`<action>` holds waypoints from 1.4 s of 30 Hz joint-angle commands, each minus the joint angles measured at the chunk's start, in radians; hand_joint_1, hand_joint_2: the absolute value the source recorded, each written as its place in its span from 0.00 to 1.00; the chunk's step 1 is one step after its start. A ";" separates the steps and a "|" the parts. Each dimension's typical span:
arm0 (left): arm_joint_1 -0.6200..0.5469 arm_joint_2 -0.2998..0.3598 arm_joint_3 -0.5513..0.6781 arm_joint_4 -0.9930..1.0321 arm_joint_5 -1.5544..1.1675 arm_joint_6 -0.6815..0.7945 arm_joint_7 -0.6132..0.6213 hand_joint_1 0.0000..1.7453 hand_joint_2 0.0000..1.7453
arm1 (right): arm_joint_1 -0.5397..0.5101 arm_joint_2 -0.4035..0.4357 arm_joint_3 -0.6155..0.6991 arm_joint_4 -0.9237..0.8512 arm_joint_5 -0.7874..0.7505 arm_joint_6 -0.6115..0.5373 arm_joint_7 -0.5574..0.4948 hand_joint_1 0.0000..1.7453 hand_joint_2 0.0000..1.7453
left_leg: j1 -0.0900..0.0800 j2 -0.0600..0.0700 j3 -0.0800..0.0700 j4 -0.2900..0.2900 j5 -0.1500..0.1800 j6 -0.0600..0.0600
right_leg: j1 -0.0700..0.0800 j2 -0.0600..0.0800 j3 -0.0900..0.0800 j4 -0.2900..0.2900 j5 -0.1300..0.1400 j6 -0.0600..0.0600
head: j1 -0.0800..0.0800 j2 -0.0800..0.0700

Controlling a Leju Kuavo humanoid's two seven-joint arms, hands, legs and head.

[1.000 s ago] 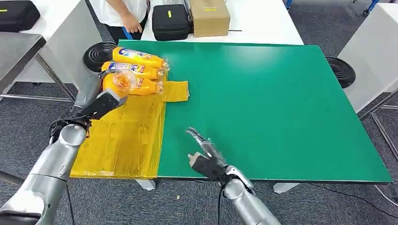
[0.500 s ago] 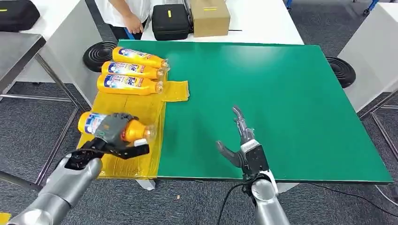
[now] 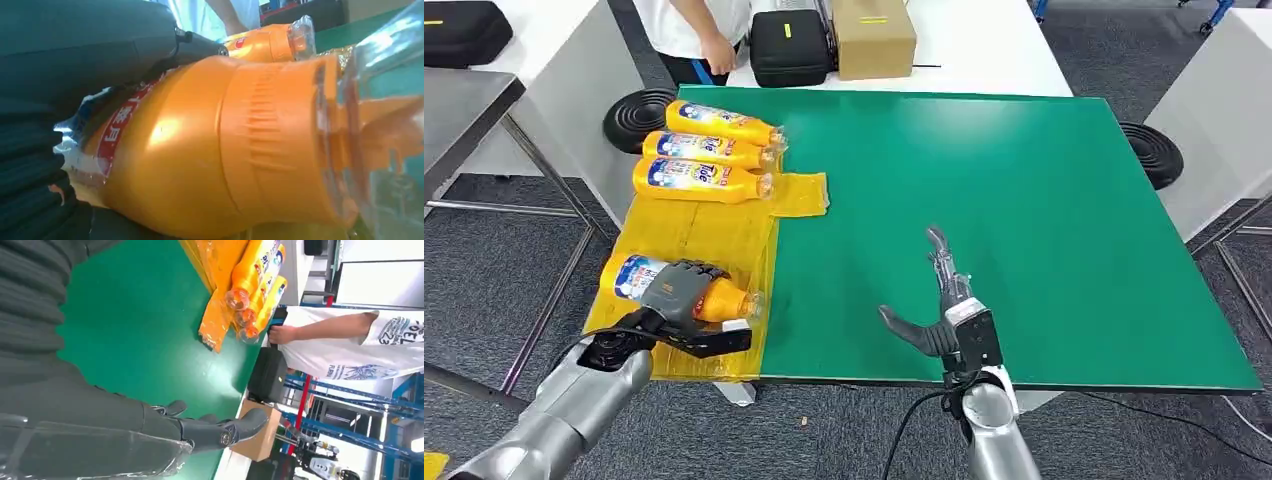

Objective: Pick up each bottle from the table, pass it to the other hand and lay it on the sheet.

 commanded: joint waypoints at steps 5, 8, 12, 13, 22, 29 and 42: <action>-0.076 -0.028 -0.093 0.226 -0.032 -0.078 0.004 1.00 1.00 | -0.024 -0.003 -0.005 0.115 -0.009 0.001 -0.010 0.00 1.00 | 0.000 0.002 0.011 -0.002 -0.001 0.000 | 0.001 0.002 0.010 -0.002 -0.001 -0.004 | 0.000 0.000; -0.104 -0.018 -0.126 0.257 -0.043 -0.122 -0.013 1.00 1.00 | -0.023 -0.004 -0.006 0.124 -0.026 0.003 -0.013 0.00 1.00 | 0.000 0.003 0.014 -0.002 -0.001 -0.001 | 0.001 0.001 0.012 -0.002 -0.001 -0.006 | 0.000 0.000; -0.120 -0.009 -0.145 0.275 -0.050 -0.153 -0.033 1.00 1.00 | -0.026 -0.006 -0.004 0.135 -0.032 0.008 -0.014 0.00 1.00 | 0.000 0.002 0.016 -0.002 -0.001 -0.001 | 0.000 0.002 0.015 -0.001 -0.001 -0.005 | 0.000 0.000; -0.131 -0.010 -0.159 0.292 -0.042 -0.187 -0.059 1.00 1.00 | -0.030 -0.007 -0.002 0.144 -0.038 0.011 -0.017 0.00 1.00 | 0.000 0.004 0.017 -0.003 -0.001 -0.001 | 0.001 0.003 0.016 -0.002 -0.001 -0.005 | 0.000 0.000; -0.197 0.005 -0.236 0.360 -0.029 -0.332 -0.157 0.06 1.00 | -0.048 -0.007 0.013 0.195 -0.053 0.003 -0.030 0.00 1.00 | 0.000 0.006 0.019 -0.003 -0.002 -0.001 | 0.001 0.004 0.017 -0.003 0.001 -0.006 | 0.000 0.000; -0.238 -0.014 -0.261 0.395 -0.010 -0.403 -0.200 0.00 1.00 | -0.050 -0.007 0.015 0.214 -0.057 -0.012 -0.047 0.00 1.00 | 0.000 0.006 0.019 -0.003 -0.003 -0.003 | 0.001 0.005 0.016 -0.002 0.001 -0.006 | 0.000 0.000; -0.268 -0.025 -0.288 0.401 -0.001 -0.429 -0.226 0.00 1.00 | -0.043 -0.016 0.007 0.207 -0.061 -0.020 -0.051 0.00 1.00 | 0.000 0.004 0.018 -0.002 -0.003 -0.004 | 0.001 0.003 0.015 -0.001 0.000 -0.006 | 0.000 0.000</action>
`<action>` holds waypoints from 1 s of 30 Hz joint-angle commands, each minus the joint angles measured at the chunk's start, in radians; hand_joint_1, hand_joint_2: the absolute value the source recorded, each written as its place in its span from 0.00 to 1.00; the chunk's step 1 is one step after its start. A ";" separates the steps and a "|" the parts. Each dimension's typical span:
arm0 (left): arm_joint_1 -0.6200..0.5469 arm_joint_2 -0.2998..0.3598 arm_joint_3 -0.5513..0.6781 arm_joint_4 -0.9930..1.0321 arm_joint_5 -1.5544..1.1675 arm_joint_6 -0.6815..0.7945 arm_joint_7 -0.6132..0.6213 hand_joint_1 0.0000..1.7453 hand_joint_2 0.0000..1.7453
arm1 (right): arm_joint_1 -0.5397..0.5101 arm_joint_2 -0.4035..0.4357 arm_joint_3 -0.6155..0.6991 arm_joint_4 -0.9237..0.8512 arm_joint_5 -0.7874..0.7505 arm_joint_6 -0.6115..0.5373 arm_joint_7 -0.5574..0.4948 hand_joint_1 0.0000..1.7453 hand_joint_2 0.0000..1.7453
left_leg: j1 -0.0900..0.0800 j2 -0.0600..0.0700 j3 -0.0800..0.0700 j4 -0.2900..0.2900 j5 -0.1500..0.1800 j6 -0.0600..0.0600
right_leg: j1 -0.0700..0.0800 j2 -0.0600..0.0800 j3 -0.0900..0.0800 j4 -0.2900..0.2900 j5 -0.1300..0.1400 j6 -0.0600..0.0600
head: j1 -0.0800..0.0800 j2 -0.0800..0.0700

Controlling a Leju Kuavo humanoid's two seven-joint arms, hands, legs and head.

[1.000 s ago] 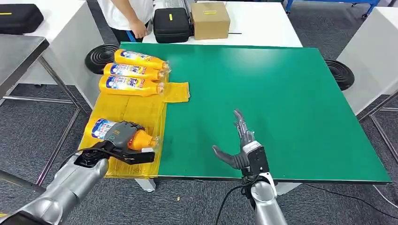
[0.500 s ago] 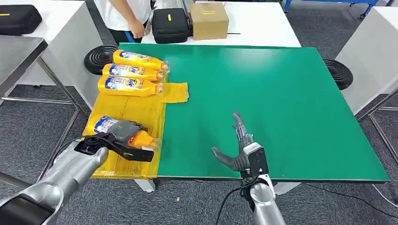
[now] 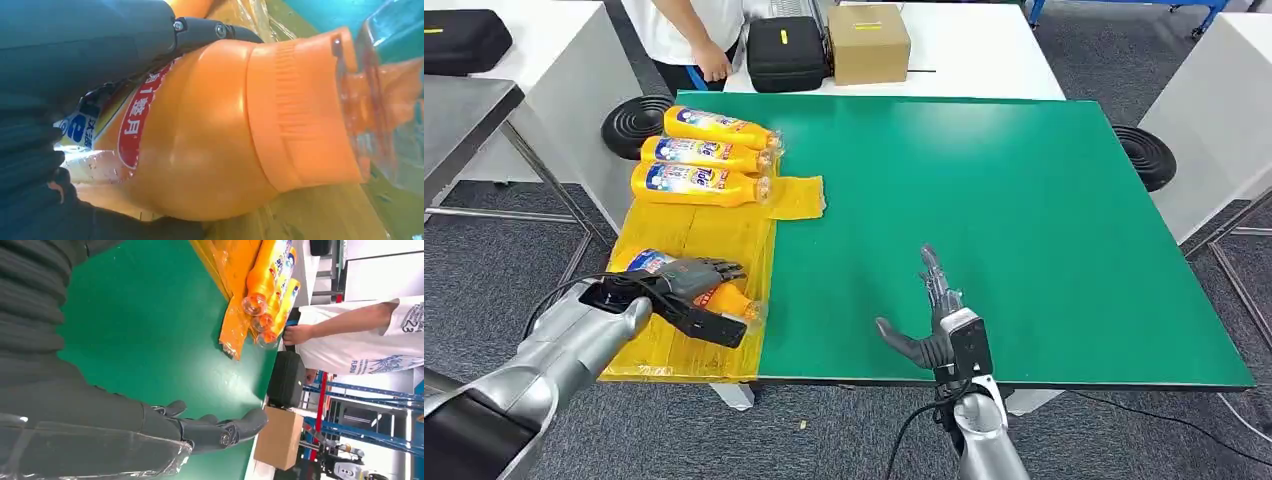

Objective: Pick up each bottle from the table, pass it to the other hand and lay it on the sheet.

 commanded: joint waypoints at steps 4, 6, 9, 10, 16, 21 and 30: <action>-0.009 -0.010 -0.062 0.085 0.021 -0.014 -0.015 0.00 1.00 | -0.045 -0.021 0.002 0.081 -0.005 -0.008 -0.003 0.00 1.00 | 0.000 0.003 0.003 -0.001 -0.001 0.000 | 0.000 0.002 0.003 -0.002 0.000 -0.002 | 0.000 0.000; -0.022 -0.008 -0.054 0.068 0.045 0.012 -0.016 0.00 1.00 | -0.050 -0.025 0.001 0.081 -0.008 -0.012 -0.003 0.00 1.00 | 0.000 0.003 0.003 -0.001 -0.001 0.000 | 0.000 0.002 0.003 -0.002 0.000 -0.002 | 0.000 0.000; -0.012 0.012 -0.026 0.000 0.111 0.090 -0.009 0.00 1.00 | -0.036 -0.032 0.002 0.063 -0.011 -0.015 -0.002 0.00 1.00 | 0.000 0.002 0.002 0.000 -0.001 0.000 | 0.000 0.001 0.001 -0.001 0.000 -0.001 | 0.000 0.000; -0.009 0.017 -0.025 -0.015 0.120 0.098 -0.006 0.00 1.00 | -0.033 -0.032 0.002 0.060 -0.011 -0.015 -0.002 0.00 1.00 | 0.000 0.003 0.003 -0.001 -0.001 0.000 | 0.000 0.002 0.002 -0.002 0.000 -0.002 | 0.000 0.000; 0.018 0.086 -0.034 -0.140 0.150 0.115 0.001 0.00 1.00 | -0.021 -0.027 0.003 0.044 -0.010 -0.013 0.006 0.00 1.00 | 0.000 0.003 0.000 0.000 -0.001 0.000 | 0.001 0.001 0.000 -0.001 0.000 -0.002 | 0.000 0.000; 0.047 0.150 -0.052 -0.264 0.150 0.095 0.008 0.00 1.00 | -0.018 -0.030 0.001 0.038 -0.006 -0.010 0.011 0.00 1.00 | 0.001 0.003 0.000 0.000 -0.002 0.000 | 0.001 0.001 -0.001 -0.001 -0.002 -0.003 | 0.000 0.000; 0.046 0.193 -0.079 -0.326 0.140 0.045 0.010 0.00 1.00 | -0.025 -0.029 -0.002 0.042 -0.005 -0.009 0.014 0.00 1.00 | 0.001 0.003 -0.004 0.001 -0.002 0.001 | 0.001 0.001 -0.004 0.000 -0.002 -0.003 | 0.000 0.000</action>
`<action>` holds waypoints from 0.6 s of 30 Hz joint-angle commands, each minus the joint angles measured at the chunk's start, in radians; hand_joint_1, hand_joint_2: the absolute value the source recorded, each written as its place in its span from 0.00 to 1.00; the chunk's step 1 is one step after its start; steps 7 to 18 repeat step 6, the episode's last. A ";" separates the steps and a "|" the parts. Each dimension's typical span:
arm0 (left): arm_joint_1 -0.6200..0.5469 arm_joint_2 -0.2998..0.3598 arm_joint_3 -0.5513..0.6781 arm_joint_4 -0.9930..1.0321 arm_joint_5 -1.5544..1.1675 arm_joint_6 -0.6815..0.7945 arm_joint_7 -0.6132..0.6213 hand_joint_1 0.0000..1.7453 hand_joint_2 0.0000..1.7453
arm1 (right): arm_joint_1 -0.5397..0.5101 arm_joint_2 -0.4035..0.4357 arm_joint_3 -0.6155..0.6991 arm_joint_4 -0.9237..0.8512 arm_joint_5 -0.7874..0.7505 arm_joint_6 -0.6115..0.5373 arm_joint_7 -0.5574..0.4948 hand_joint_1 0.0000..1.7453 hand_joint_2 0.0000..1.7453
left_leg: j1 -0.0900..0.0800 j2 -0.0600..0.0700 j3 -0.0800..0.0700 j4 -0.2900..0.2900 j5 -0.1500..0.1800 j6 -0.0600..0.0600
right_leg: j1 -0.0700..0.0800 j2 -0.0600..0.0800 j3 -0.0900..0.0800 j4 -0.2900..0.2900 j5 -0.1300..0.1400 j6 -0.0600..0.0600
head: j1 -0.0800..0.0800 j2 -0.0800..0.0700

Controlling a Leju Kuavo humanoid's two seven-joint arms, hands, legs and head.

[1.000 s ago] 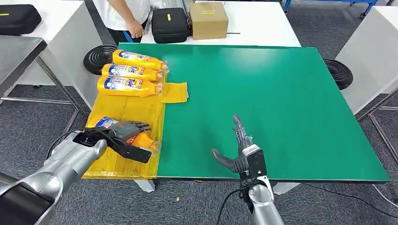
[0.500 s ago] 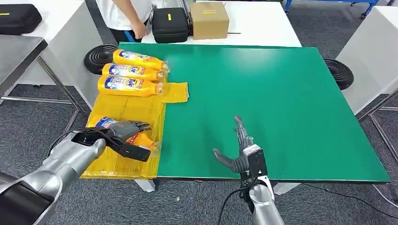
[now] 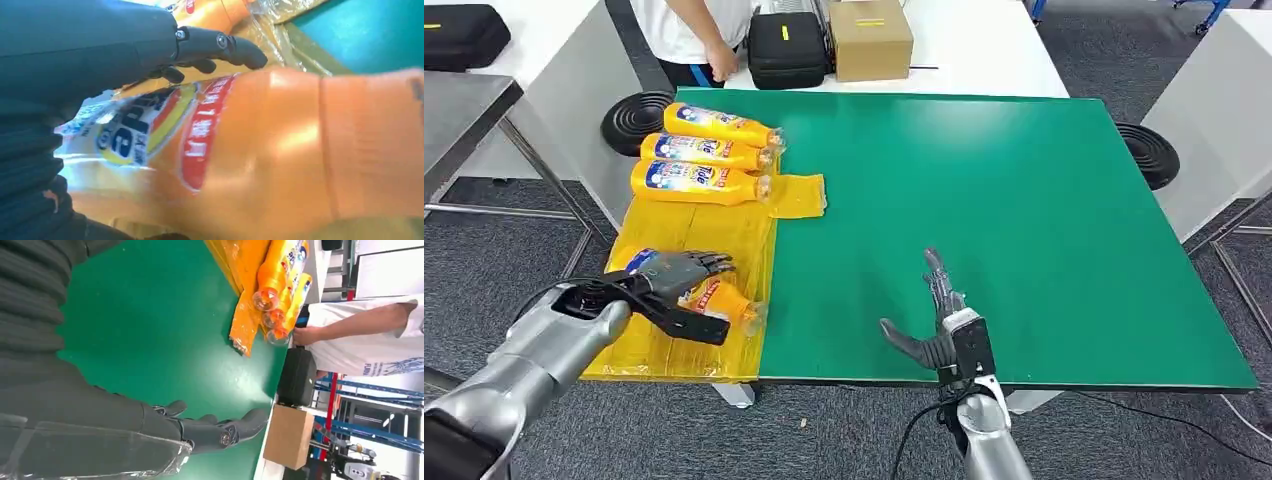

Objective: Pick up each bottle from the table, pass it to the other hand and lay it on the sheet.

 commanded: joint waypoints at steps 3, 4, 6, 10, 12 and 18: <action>-0.023 0.074 -0.078 -0.087 -0.021 -0.033 -0.001 0.00 1.00 | -0.024 -0.012 -0.002 0.028 -0.001 0.003 0.003 0.00 1.00 | 0.000 0.001 0.002 0.000 -0.001 0.000 | 0.001 0.000 0.002 0.000 -0.001 -0.002 | 0.000 0.000; -0.027 0.083 -0.081 -0.096 -0.022 -0.040 -0.004 0.00 1.00 | -0.025 -0.013 -0.003 0.027 -0.001 0.003 0.003 0.00 1.00 | 0.000 0.002 0.004 0.000 -0.002 0.000 | 0.001 0.001 0.004 -0.001 -0.002 -0.002 | 0.000 0.000; -0.048 0.136 -0.106 -0.153 -0.026 -0.068 -0.019 0.00 1.00 | -0.024 -0.016 -0.005 0.025 -0.001 0.005 0.004 0.00 1.00 | 0.000 0.003 0.004 0.001 -0.003 0.000 | 0.001 0.001 0.004 0.000 -0.002 -0.003 | 0.000 0.000; -0.048 0.136 -0.106 -0.153 -0.026 -0.068 -0.019 0.00 1.00 | -0.024 -0.016 -0.005 0.025 -0.001 0.005 0.004 0.00 1.00 | 0.000 0.003 0.004 0.001 -0.003 0.000 | 0.001 0.001 0.004 0.000 -0.002 -0.003 | 0.000 0.000; -0.048 0.136 -0.106 -0.153 -0.026 -0.068 -0.019 0.00 1.00 | -0.024 -0.016 -0.005 0.025 -0.001 0.005 0.004 0.00 1.00 | 0.000 0.003 0.004 0.001 -0.003 0.000 | 0.001 0.001 0.004 0.000 -0.002 -0.003 | 0.000 0.000; -0.048 0.136 -0.106 -0.153 -0.026 -0.068 -0.019 0.00 1.00 | -0.024 -0.016 -0.005 0.025 -0.001 0.005 0.004 0.00 1.00 | 0.000 0.003 0.004 0.001 -0.003 0.000 | 0.001 0.001 0.004 0.000 -0.002 -0.003 | 0.000 0.000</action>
